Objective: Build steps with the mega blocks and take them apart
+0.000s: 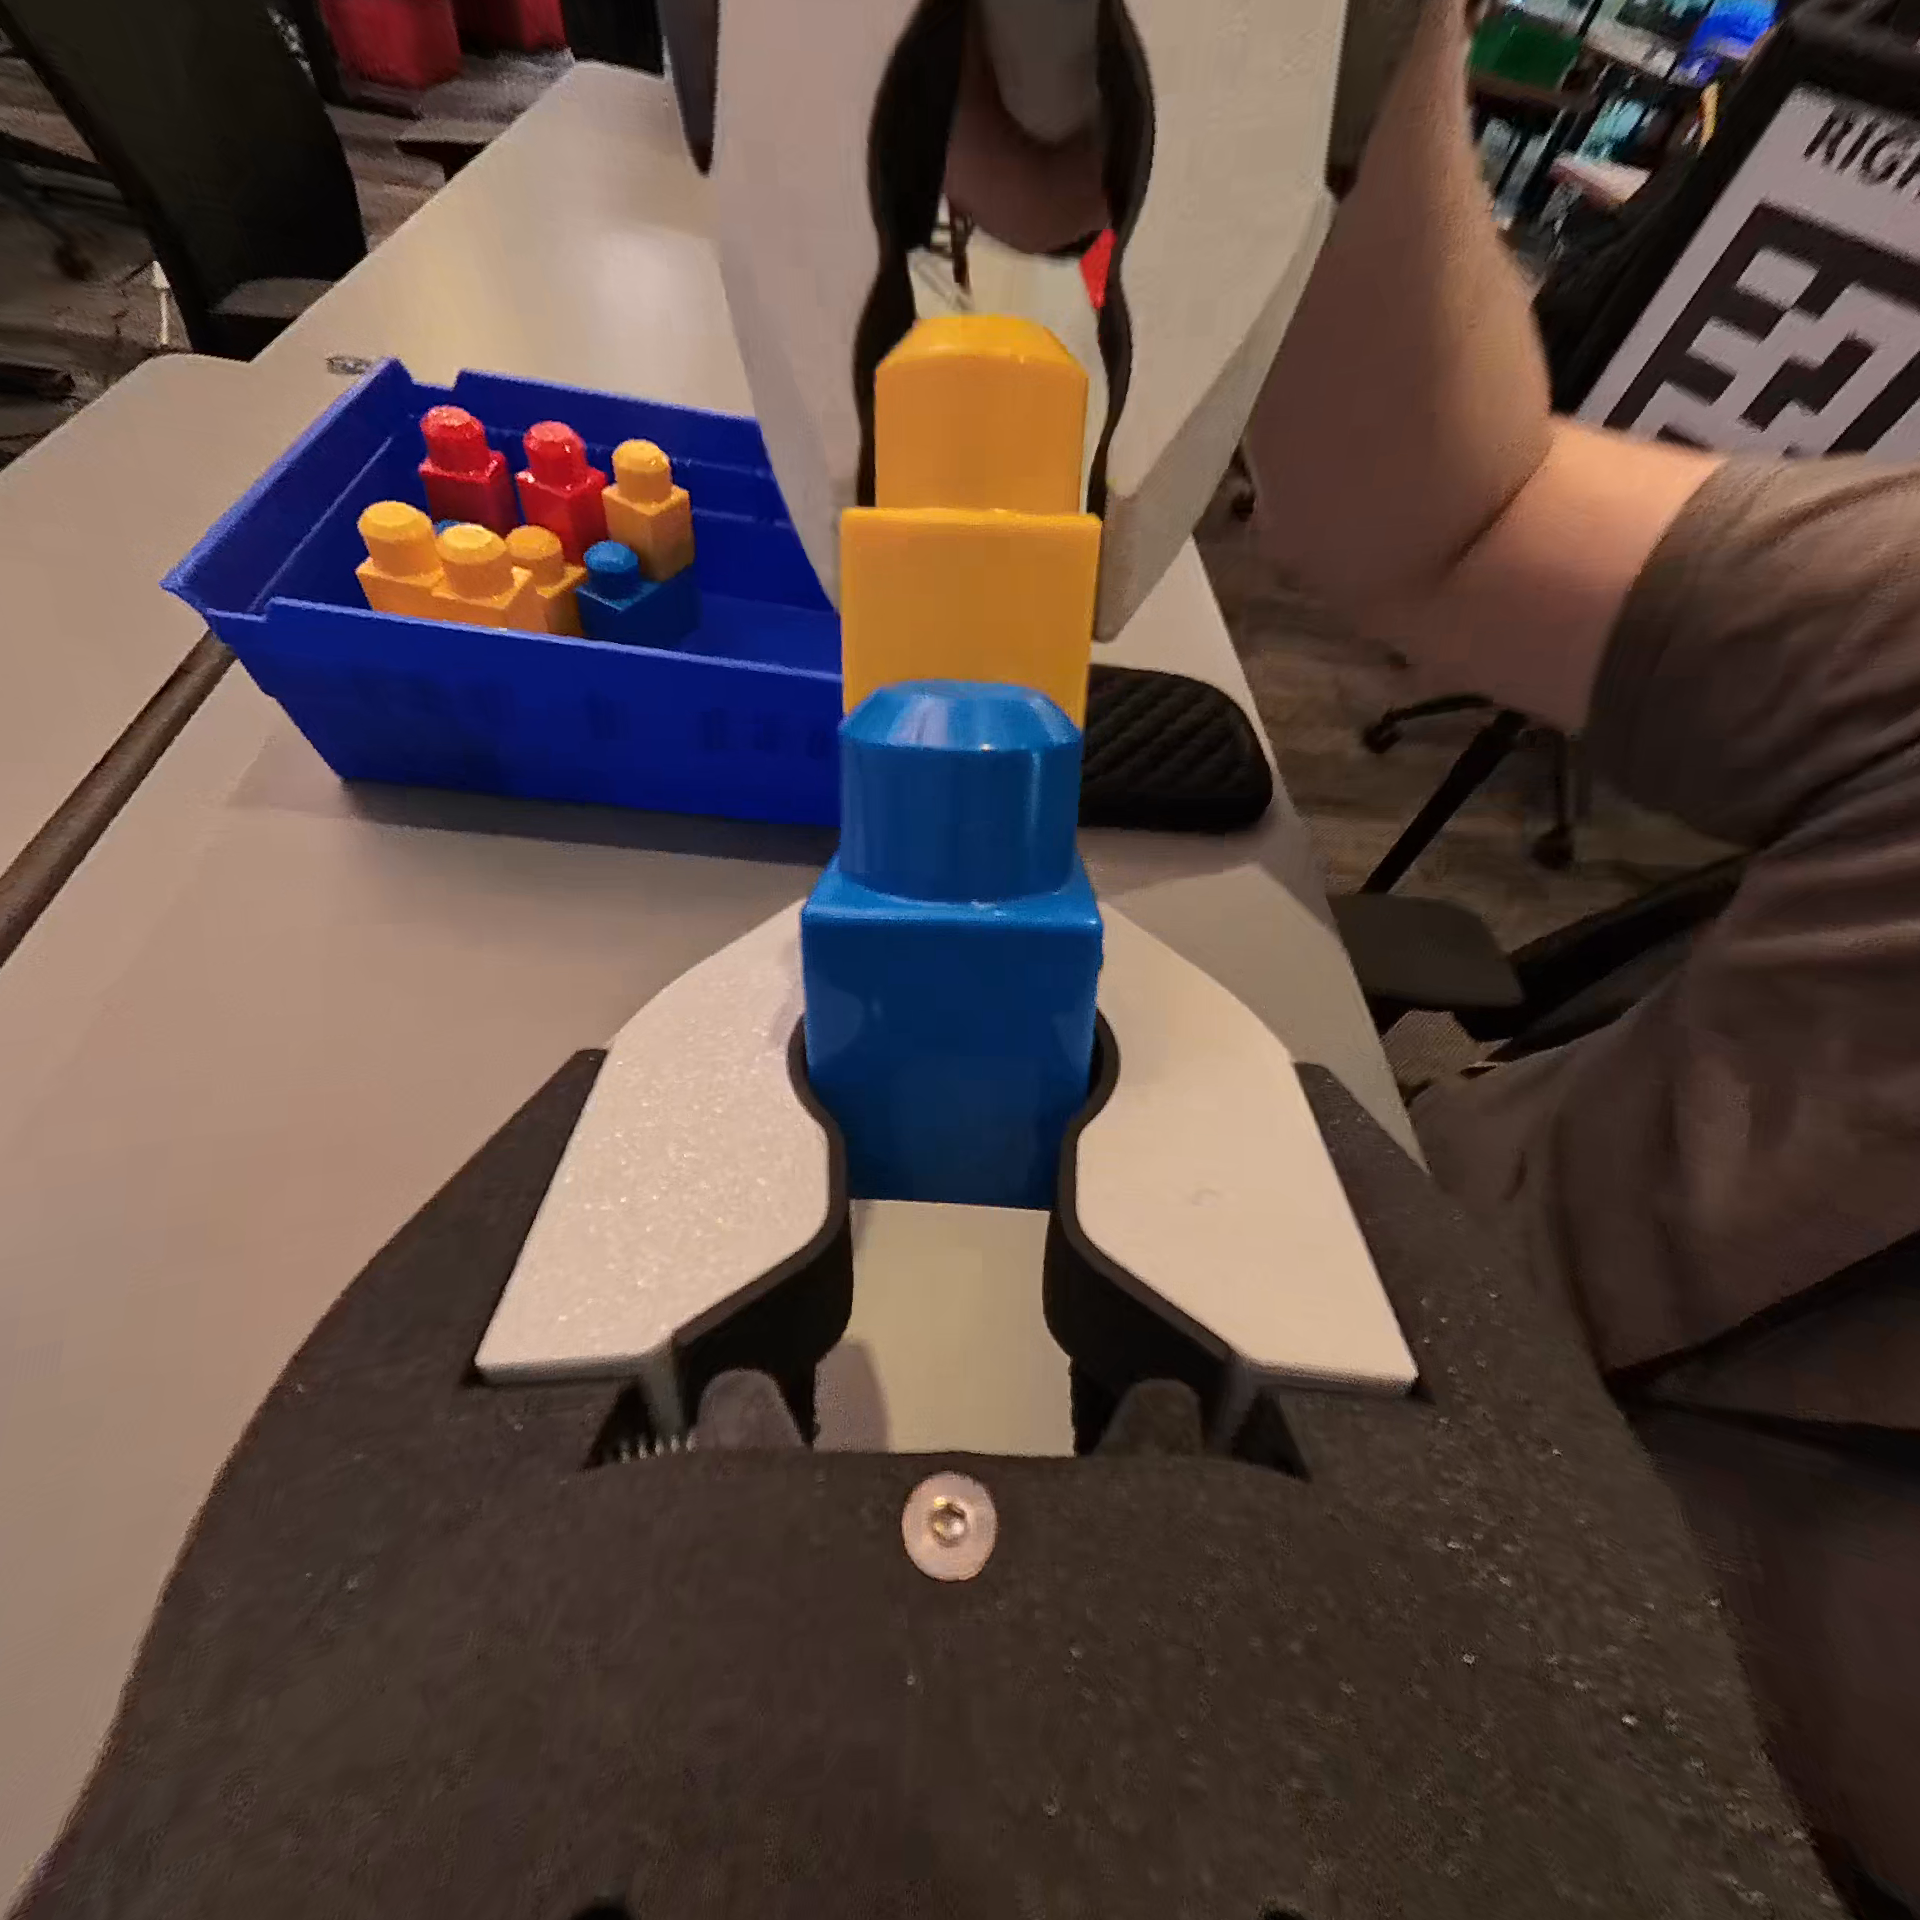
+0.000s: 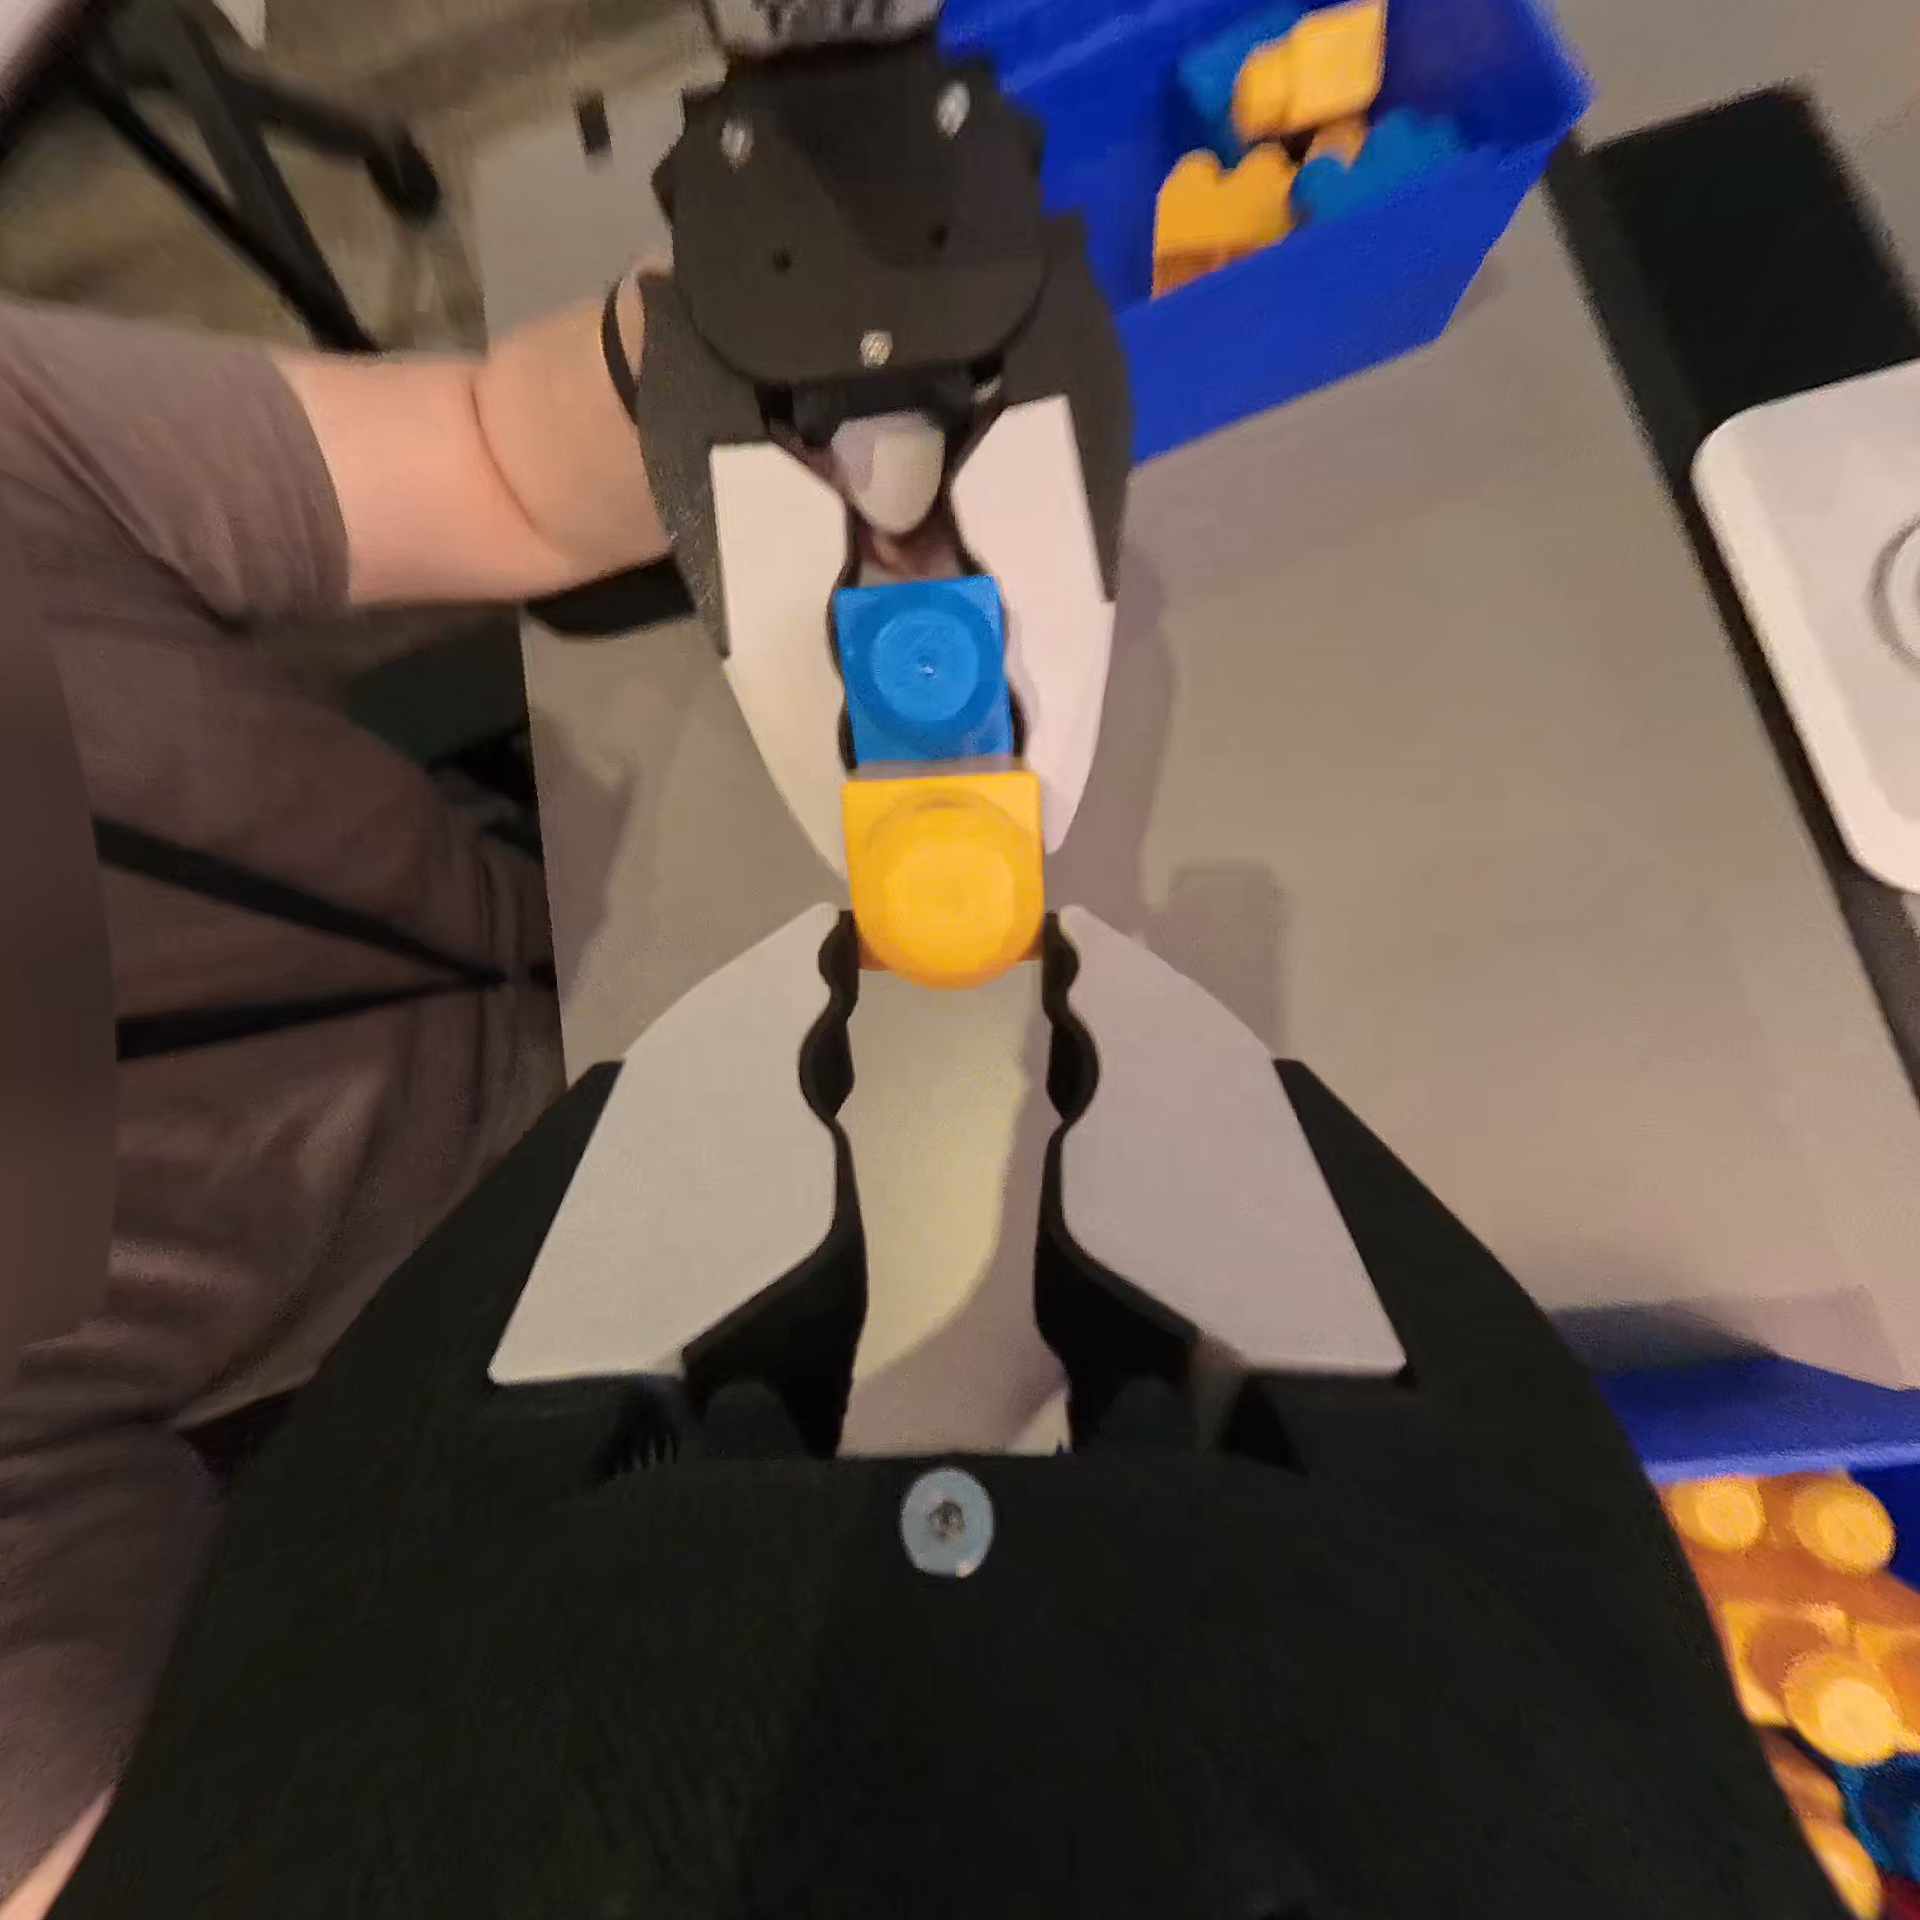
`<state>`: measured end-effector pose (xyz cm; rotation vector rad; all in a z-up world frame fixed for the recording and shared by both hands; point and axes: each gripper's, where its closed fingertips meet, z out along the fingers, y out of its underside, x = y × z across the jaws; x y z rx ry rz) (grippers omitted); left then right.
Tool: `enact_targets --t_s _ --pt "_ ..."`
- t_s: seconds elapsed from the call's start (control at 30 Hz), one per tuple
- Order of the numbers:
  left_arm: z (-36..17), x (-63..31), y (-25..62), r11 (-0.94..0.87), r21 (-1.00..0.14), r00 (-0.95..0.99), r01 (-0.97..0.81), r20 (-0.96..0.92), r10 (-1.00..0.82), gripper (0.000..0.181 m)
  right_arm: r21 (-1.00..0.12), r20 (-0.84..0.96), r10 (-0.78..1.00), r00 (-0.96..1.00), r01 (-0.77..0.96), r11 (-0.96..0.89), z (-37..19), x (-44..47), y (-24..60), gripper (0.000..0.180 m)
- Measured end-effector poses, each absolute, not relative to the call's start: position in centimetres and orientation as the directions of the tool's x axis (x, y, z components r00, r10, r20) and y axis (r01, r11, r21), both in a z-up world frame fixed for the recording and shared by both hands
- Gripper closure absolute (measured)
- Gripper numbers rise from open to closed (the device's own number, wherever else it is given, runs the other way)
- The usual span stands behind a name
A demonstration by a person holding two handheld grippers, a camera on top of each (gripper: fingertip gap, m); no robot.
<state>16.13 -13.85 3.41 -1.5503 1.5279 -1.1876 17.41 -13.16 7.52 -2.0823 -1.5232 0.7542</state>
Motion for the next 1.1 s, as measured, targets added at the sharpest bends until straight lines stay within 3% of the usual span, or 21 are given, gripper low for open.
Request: enact_targets --t_s 0.1,0.27,0.43,0.57,0.77,1.1 --pt "2.7 16.5 -14.5 -0.086 -0.902 -0.11 -0.424 0.146 -0.983 0.139 -0.531 -0.102 0.965 0.242 0.807 -0.258 6.3 18.2 -14.0 0.145" --pt "2.4 16.5 -12.6 -0.101 -0.898 -0.003 -0.429 0.113 -0.994 0.1 -0.509 0.029 0.957 0.288 0.828 -0.234 7.8 21.3 -13.3 0.145" --pt "2.7 15.5 -12.0 -0.131 -0.897 0.002 -0.423 0.144 -0.99 0.106 -0.441 0.21 0.874 0.438 0.84 -0.315 9.6 32.0 -9.8 0.145" --pt "2.3 15.7 -12.2 -0.121 -0.887 -0.014 -0.446 0.142 -0.99 0.108 -0.327 0.251 0.831 0.495 0.852 -0.409 6.6 39.7 -7.8 0.145" --pt "1.2 16.1 -12.5 -0.116 -0.872 -0.023 -0.476 0.144 -0.989 0.109 -0.114 0.215 0.902 0.374 0.927 -0.357 -2.9 42.7 -5.5 0.145" --pt "0.7 15.9 -12.3 -0.128 -0.863 -0.035 -0.489 0.166 -0.986 0.112 -0.042 0.241 0.952 0.186 0.982 -0.182 -9.2 41.9 -1.4 0.144"
